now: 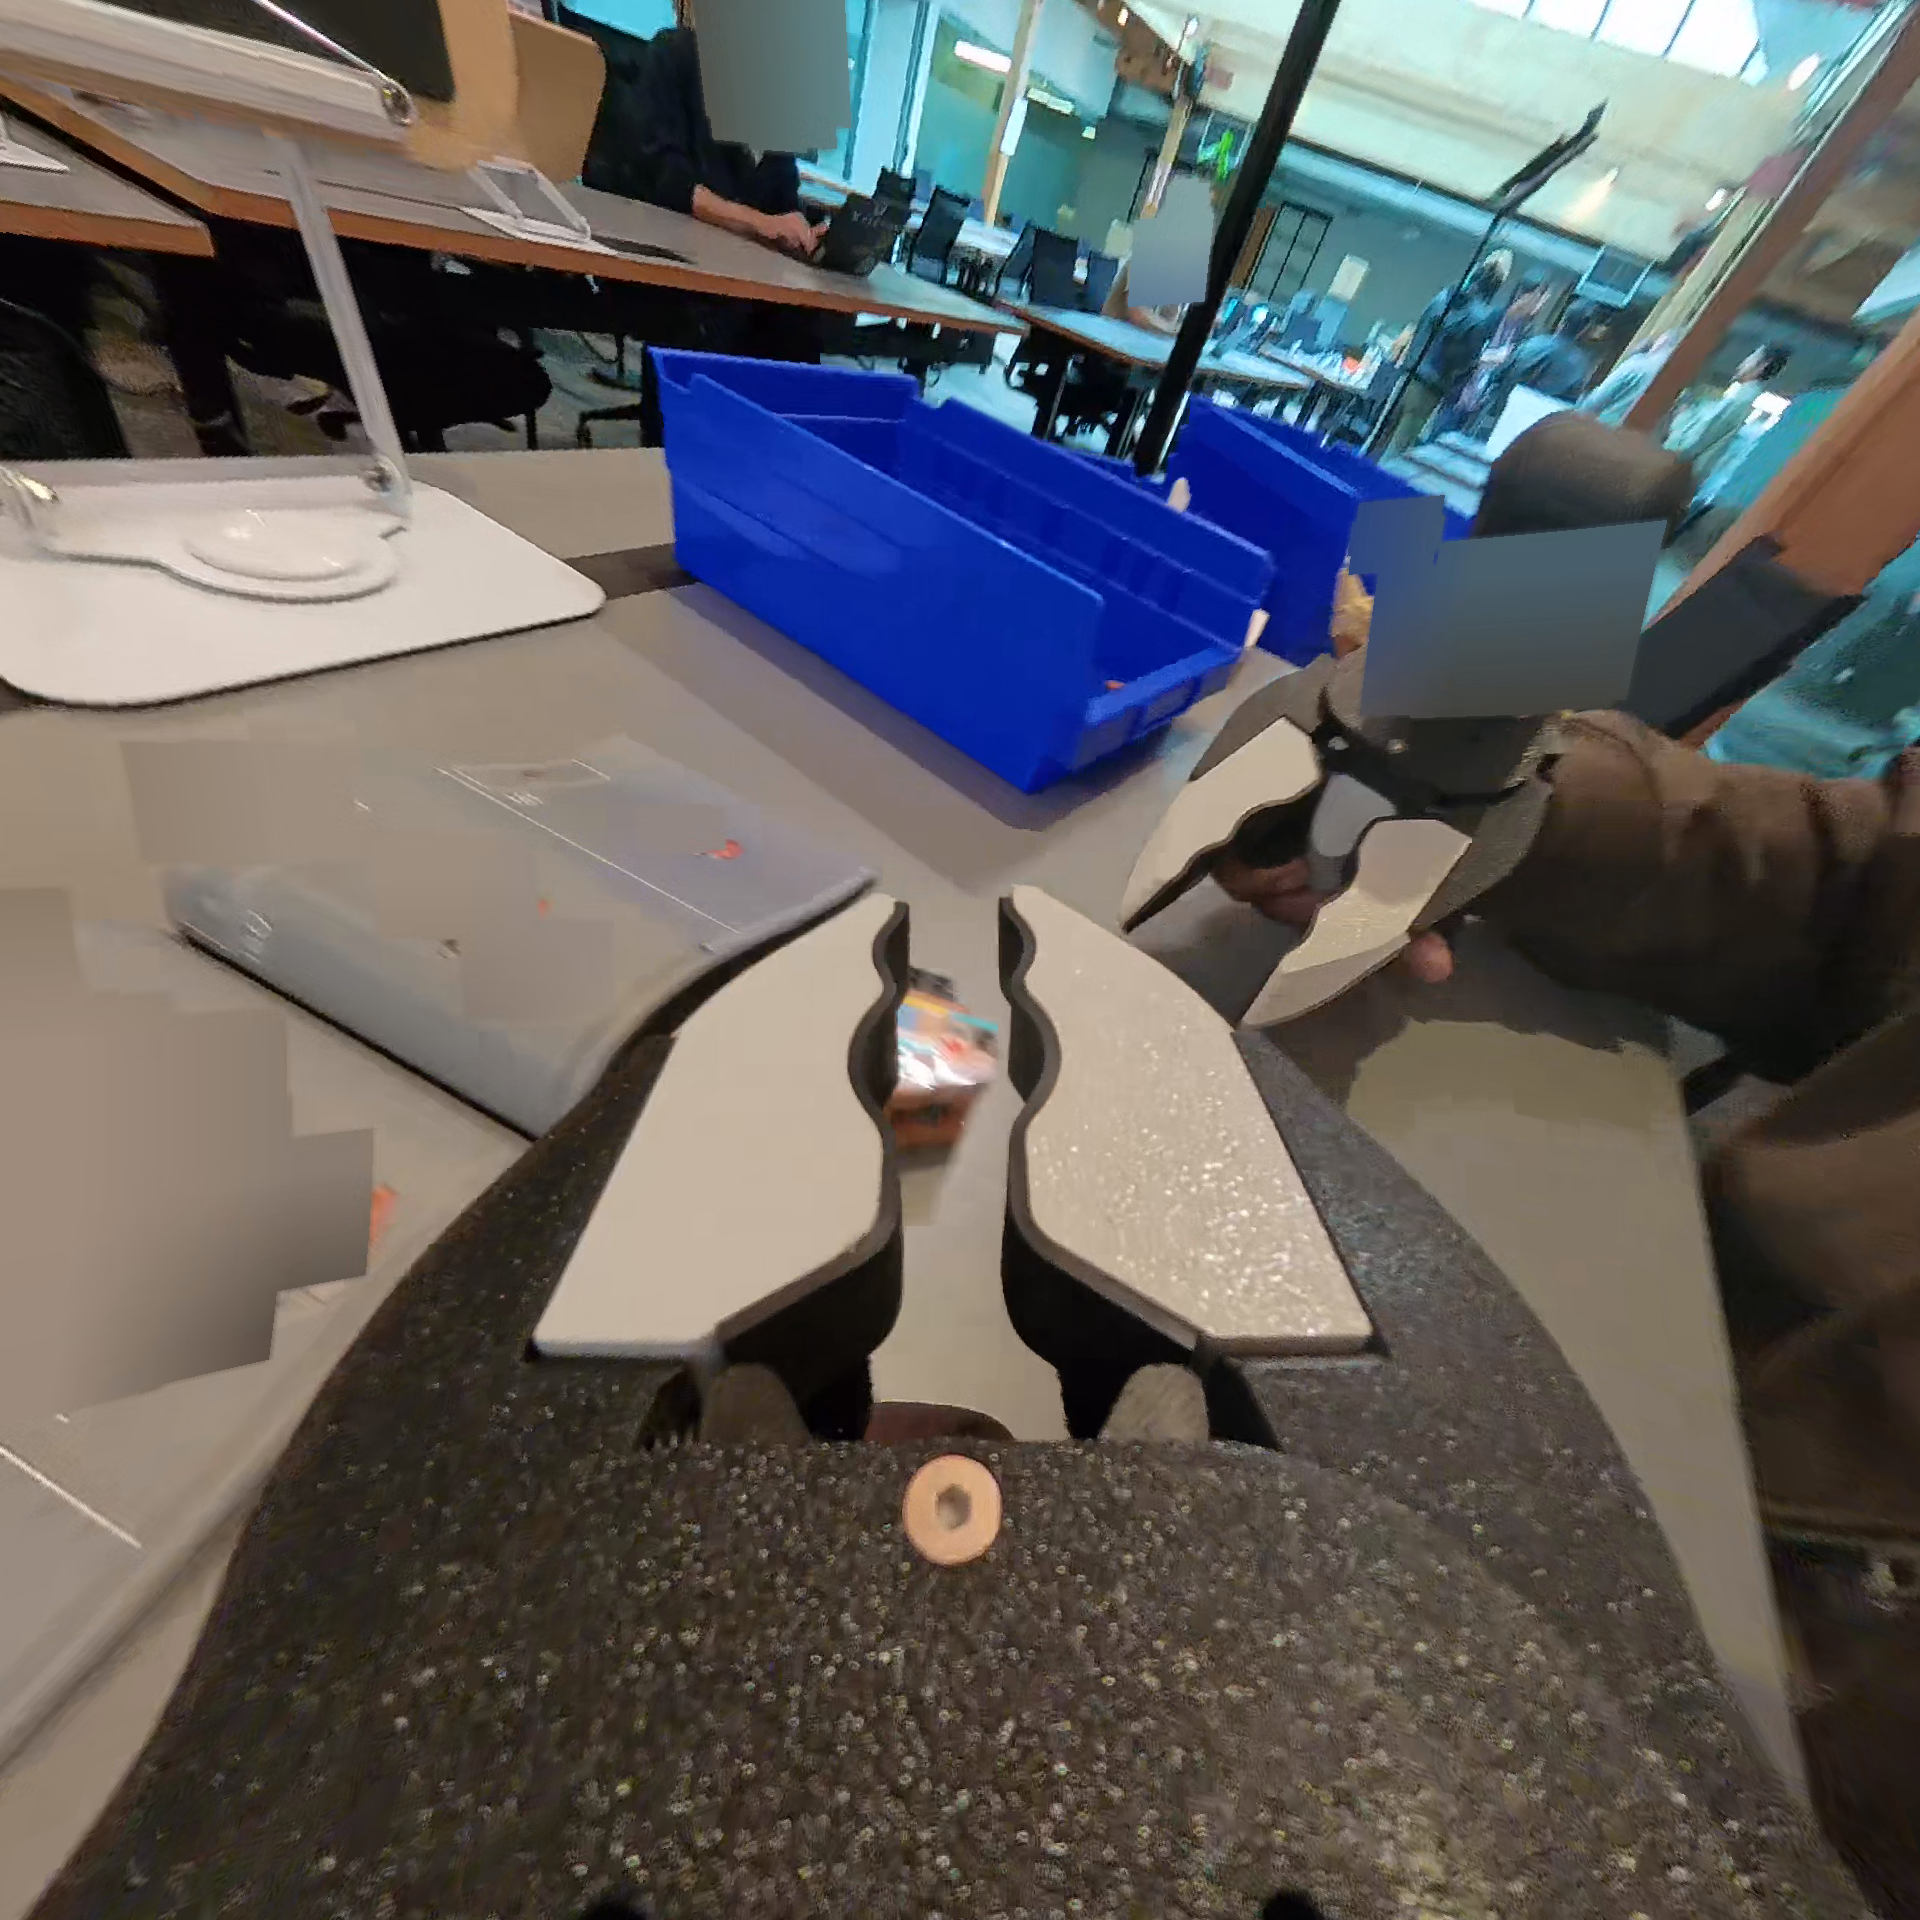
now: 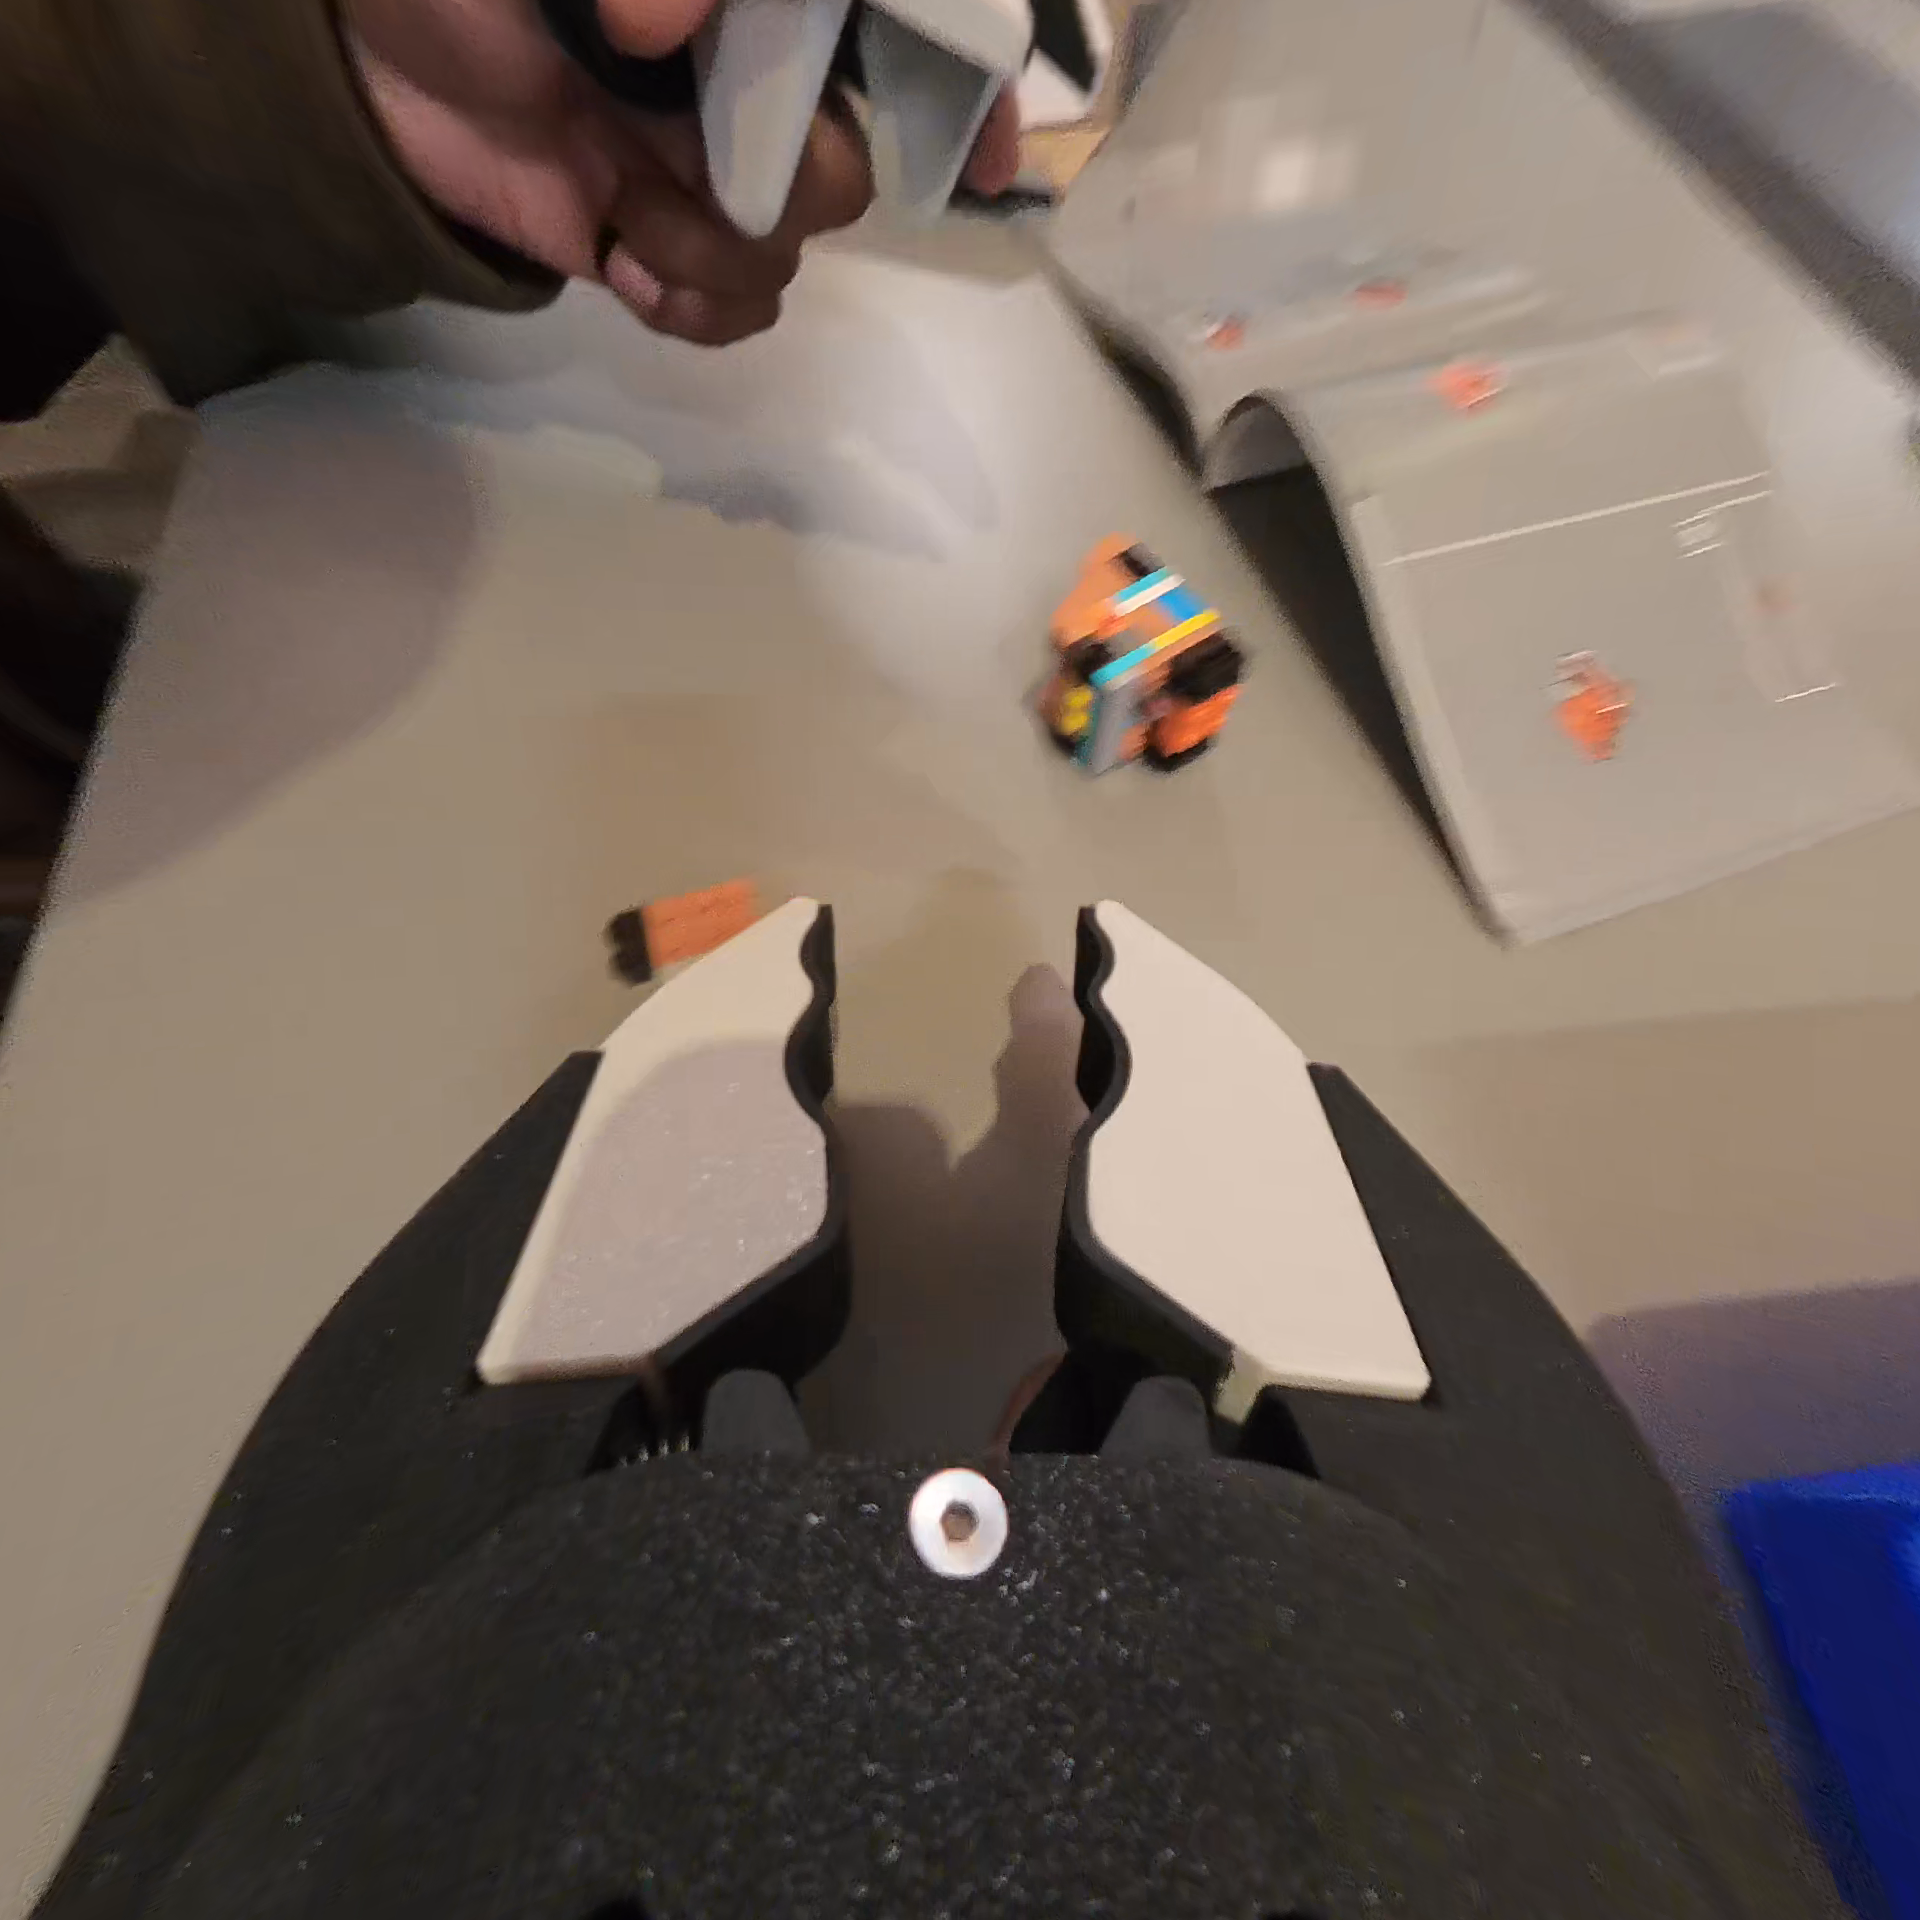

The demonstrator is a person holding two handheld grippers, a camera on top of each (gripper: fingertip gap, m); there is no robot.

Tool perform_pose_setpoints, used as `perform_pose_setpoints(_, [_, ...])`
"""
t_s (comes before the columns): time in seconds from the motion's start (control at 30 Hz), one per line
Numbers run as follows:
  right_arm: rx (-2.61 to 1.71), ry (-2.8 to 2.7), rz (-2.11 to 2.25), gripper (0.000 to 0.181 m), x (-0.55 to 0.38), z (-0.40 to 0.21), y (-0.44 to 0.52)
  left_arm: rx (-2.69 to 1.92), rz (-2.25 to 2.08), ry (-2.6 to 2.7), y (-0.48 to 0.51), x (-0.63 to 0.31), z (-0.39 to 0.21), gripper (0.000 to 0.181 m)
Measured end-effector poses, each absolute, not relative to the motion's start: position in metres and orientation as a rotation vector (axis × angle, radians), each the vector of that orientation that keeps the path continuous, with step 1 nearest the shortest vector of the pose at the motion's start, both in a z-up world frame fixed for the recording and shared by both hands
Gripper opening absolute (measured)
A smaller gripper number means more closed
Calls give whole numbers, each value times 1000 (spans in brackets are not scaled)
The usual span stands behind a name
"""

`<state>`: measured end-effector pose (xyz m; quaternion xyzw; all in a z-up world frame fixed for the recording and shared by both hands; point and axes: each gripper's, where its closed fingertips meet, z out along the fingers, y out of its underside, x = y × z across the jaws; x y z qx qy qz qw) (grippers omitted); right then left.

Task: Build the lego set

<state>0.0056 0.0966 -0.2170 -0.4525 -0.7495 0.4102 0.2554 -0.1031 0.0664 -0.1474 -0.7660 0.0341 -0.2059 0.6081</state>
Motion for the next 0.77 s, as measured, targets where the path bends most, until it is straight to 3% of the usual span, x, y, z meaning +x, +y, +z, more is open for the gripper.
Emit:
perform_pose_setpoints(0.27, [-1139, -1682, 1144, 42, -66, -190, 137, -1644, -90, 177, 127, -149, -141, 21])
perform_pose_setpoints(0.57, [-1112, -1486, 1252, 29, -66, -167, 152, -1550, -110, 190, 110, -149, -155, 11])
perform_pose_setpoints(0.77, [-1122, -1411, 1338, 6, -59, -159, 159, -1550, -140, 212, 108, -146, -155, 3])
